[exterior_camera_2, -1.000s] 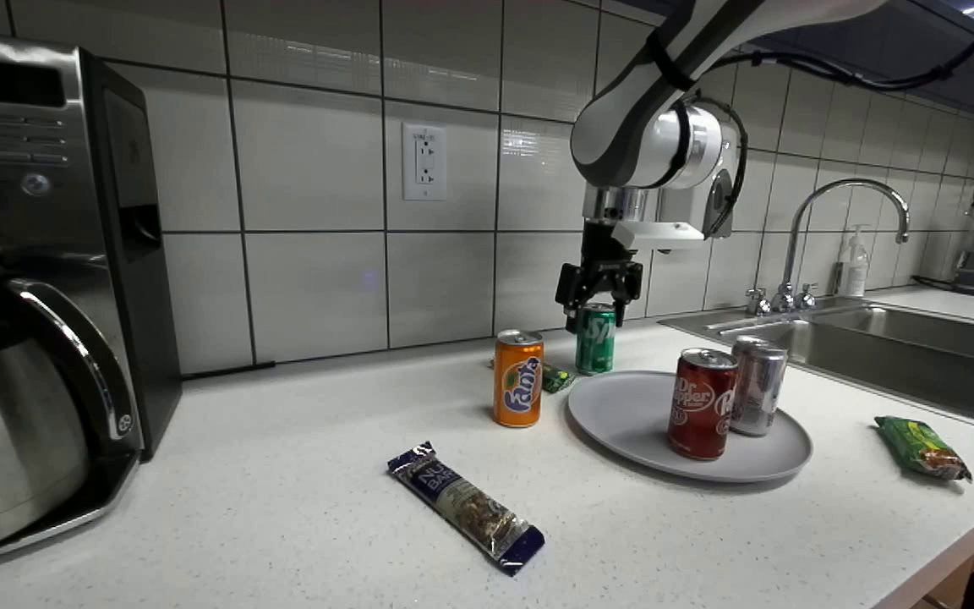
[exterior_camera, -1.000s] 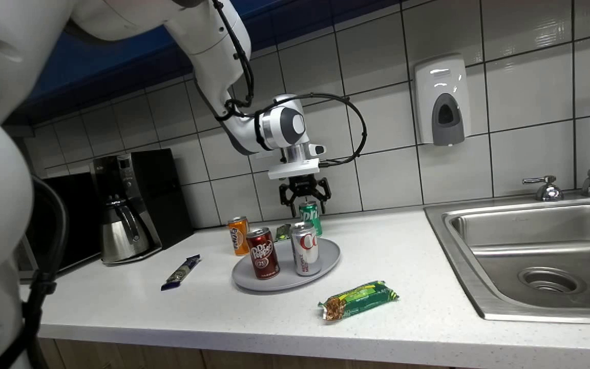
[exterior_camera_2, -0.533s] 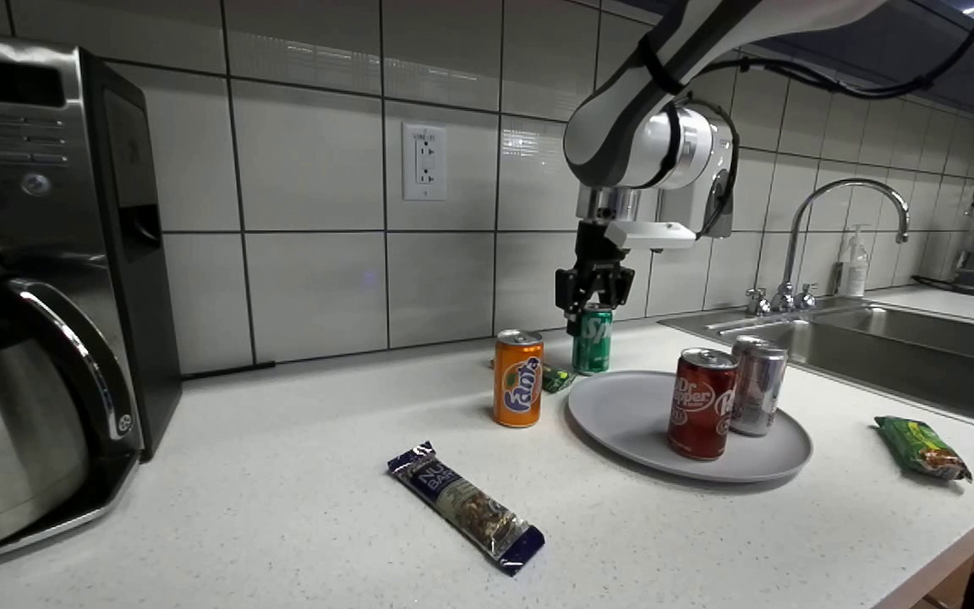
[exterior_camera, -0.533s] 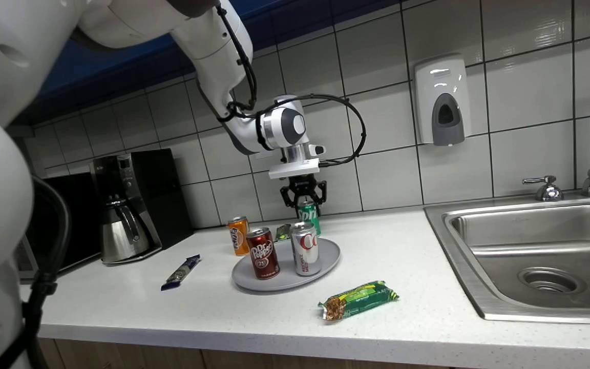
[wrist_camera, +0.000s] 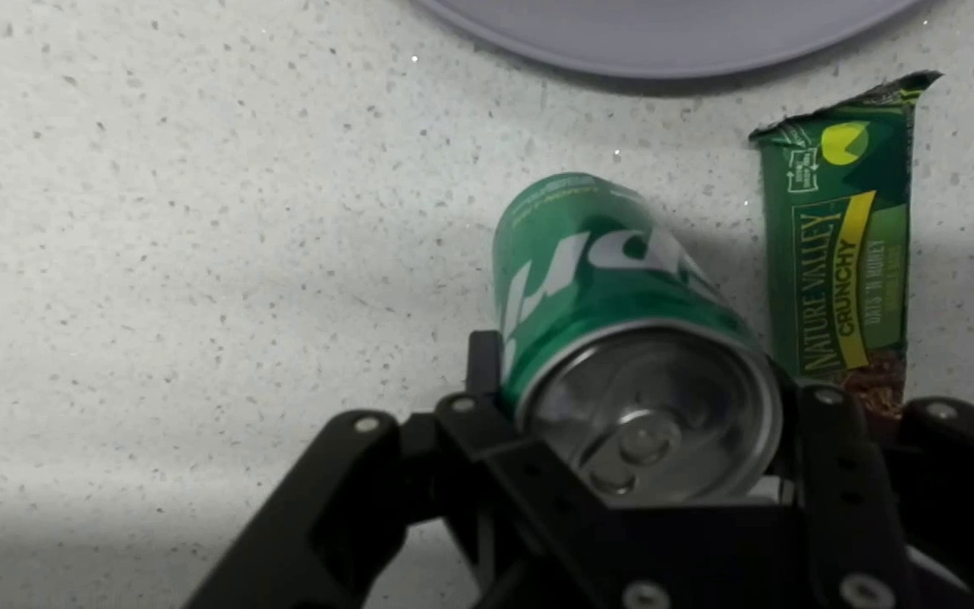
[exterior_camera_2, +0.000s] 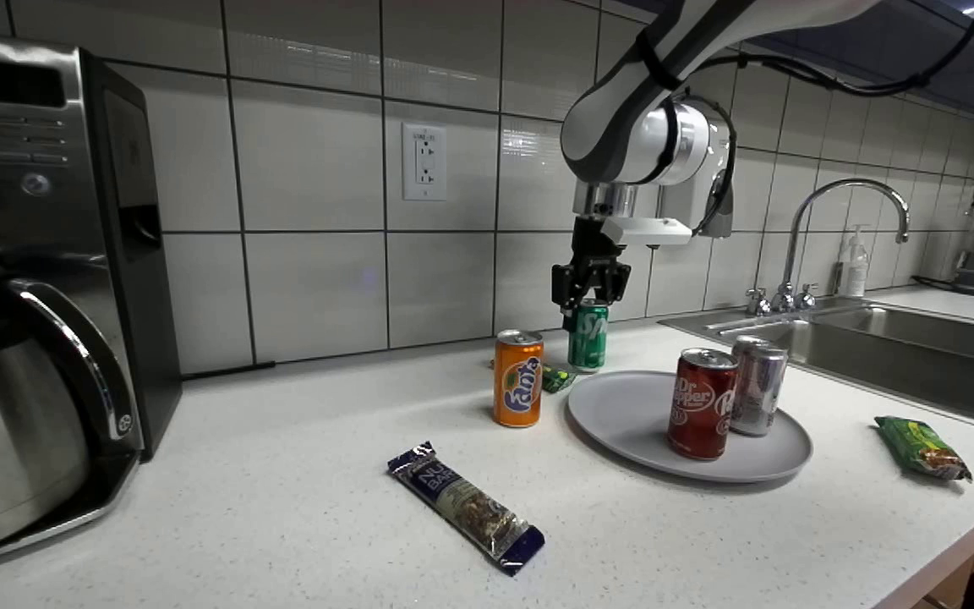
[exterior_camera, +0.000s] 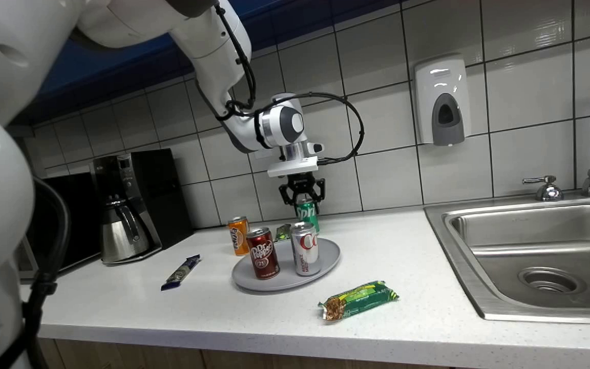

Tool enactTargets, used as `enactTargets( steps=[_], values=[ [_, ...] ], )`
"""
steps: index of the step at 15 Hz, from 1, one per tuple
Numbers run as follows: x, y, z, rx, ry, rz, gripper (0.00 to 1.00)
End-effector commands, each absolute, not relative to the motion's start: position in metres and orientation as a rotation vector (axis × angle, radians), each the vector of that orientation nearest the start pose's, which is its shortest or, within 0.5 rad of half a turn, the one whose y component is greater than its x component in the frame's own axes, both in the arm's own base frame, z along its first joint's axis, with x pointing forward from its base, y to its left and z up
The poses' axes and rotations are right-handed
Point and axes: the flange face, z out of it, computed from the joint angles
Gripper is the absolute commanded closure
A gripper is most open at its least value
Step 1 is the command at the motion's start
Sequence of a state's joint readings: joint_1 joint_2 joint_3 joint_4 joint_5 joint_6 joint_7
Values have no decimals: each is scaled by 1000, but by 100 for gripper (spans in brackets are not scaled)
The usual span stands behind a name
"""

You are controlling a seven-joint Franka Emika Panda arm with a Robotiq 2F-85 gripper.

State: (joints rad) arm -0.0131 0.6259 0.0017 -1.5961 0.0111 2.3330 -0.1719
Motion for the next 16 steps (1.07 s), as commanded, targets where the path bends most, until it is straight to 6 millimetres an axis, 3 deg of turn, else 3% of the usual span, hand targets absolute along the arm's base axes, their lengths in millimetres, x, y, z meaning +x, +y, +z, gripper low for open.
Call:
enactTargets(
  steps=[1,9,16],
  values=[
    [699,0,300,-3134,-265,-199,62],
    [673,12,316,-3131,-251,-238,62],
    [640,6,313,-3137,-183,-225,62]
  ],
)
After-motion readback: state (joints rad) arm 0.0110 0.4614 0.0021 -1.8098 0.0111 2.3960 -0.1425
